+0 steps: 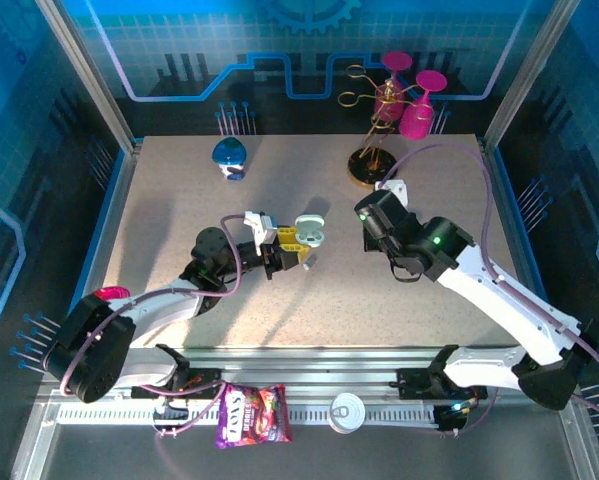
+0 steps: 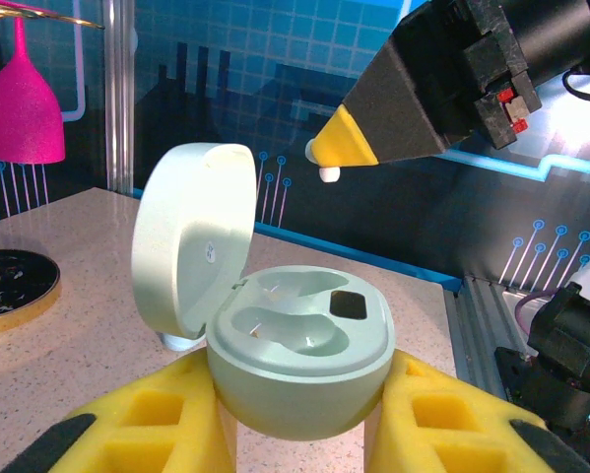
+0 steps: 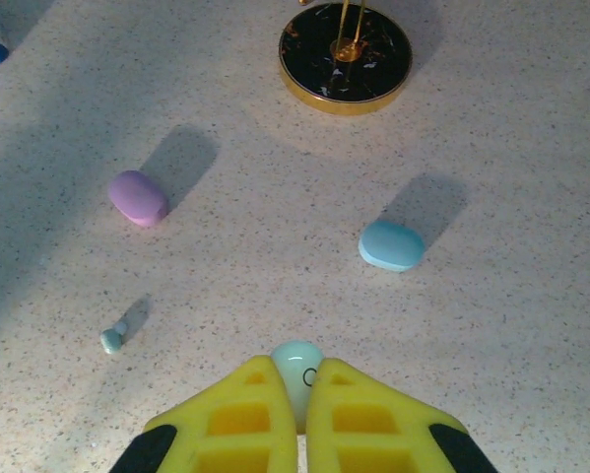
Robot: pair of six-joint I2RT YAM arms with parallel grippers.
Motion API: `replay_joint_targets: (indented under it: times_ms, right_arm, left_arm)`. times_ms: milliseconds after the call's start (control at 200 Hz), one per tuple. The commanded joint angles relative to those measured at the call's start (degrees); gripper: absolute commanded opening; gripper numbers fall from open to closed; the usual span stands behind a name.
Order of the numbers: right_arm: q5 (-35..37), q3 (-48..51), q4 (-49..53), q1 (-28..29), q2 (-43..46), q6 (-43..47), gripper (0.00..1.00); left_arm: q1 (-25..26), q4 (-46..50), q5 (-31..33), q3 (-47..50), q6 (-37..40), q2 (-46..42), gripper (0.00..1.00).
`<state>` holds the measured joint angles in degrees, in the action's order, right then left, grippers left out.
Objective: Insert wireless bluetooth earbuds into charging case
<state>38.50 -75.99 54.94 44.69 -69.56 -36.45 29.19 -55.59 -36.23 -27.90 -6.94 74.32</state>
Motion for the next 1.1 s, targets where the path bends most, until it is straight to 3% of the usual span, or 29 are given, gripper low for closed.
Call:
replay_joint_targets:
  times_ms: [0, 390, 595, 815, 1006, 1091]
  right_arm:
    - [3.13, -2.52, 2.77, 0.64, -0.62, -1.34, 0.02]
    - [9.30, -9.87, 12.04, 3.15, -7.95, -7.53, 0.00]
    - [8.52, -10.30, 10.40, 4.08, -8.55, -6.51, 0.00]
    - [-2.34, -5.08, -3.41, 5.40, -2.66, 2.97, 0.00]
    - [-22.56, 2.08, -16.71, 5.67, 3.61, 13.97, 0.00]
    - [-27.66, 4.30, -20.33, 5.54, 5.10, 16.27, 0.00]
  left_arm:
    - [-0.07, -0.14, -0.92, -0.22, 1.08, -0.14, 0.26]
    - [-0.05, -0.66, -1.38, -0.05, 1.01, 0.12, 0.26]
    - [-0.07, -0.60, -1.48, -0.32, 1.09, 0.29, 0.26]
    - [-0.06, -1.86, -1.91, -0.64, 0.22, 1.56, 0.26]
    - [-0.02, -1.94, -2.97, -1.35, -0.40, 1.80, 0.26]
    - [-0.09, -2.20, -3.47, -1.37, -0.79, 1.79, 0.25]
